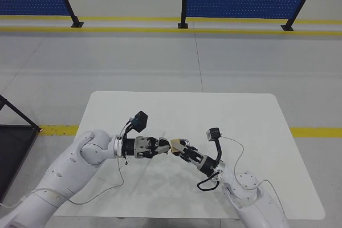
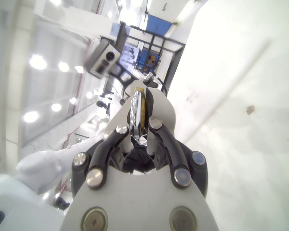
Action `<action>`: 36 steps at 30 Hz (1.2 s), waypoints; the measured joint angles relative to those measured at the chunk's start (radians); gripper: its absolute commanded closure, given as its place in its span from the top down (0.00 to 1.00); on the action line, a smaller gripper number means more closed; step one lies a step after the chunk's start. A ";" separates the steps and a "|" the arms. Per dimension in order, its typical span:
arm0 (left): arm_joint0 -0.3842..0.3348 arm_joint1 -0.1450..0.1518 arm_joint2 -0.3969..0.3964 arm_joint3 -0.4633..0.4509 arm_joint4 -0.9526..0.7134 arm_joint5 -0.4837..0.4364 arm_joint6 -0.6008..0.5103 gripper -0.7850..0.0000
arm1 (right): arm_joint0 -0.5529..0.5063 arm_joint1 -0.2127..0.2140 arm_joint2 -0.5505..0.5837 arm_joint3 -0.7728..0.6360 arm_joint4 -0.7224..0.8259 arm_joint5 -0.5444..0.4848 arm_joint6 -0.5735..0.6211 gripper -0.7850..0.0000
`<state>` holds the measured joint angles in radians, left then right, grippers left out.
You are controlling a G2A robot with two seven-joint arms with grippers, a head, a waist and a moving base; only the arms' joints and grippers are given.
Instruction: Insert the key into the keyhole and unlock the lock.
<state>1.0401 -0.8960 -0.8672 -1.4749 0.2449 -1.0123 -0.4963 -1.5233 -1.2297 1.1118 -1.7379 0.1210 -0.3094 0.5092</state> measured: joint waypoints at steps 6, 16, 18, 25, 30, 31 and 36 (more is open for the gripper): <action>0.011 0.004 -0.009 -0.015 0.104 0.000 0.075 0.00 | 0.000 0.000 0.000 0.000 0.000 0.000 0.000 0.00; 0.020 0.013 -0.009 -0.027 0.303 0.000 0.219 0.00 | 0.000 0.000 0.000 0.000 0.000 0.000 0.000 0.00; 0.021 0.013 -0.005 -0.029 0.346 0.000 0.255 0.00 | 0.000 0.000 0.000 0.000 0.000 0.000 0.000 0.00; 0.022 0.019 -0.002 -0.033 0.459 0.000 0.374 0.00 | 0.000 0.000 0.000 0.000 0.000 0.000 0.000 0.00; 0.026 0.025 -0.001 -0.041 0.549 0.000 0.456 0.00 | 0.000 0.000 0.000 0.000 0.000 0.000 0.000 0.00; 0.027 0.026 0.001 -0.041 0.562 0.000 0.467 0.00 | 0.000 0.000 0.000 0.000 0.000 0.000 0.000 0.00; 0.023 0.030 0.007 -0.035 0.624 0.000 0.516 0.00 | 0.000 0.000 0.000 0.000 0.000 0.000 0.000 0.00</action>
<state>1.0626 -0.8662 -0.8601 -1.5097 0.8690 -1.0123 0.0194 -1.5233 -1.2297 1.1117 -1.7379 0.1209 -0.3094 0.5092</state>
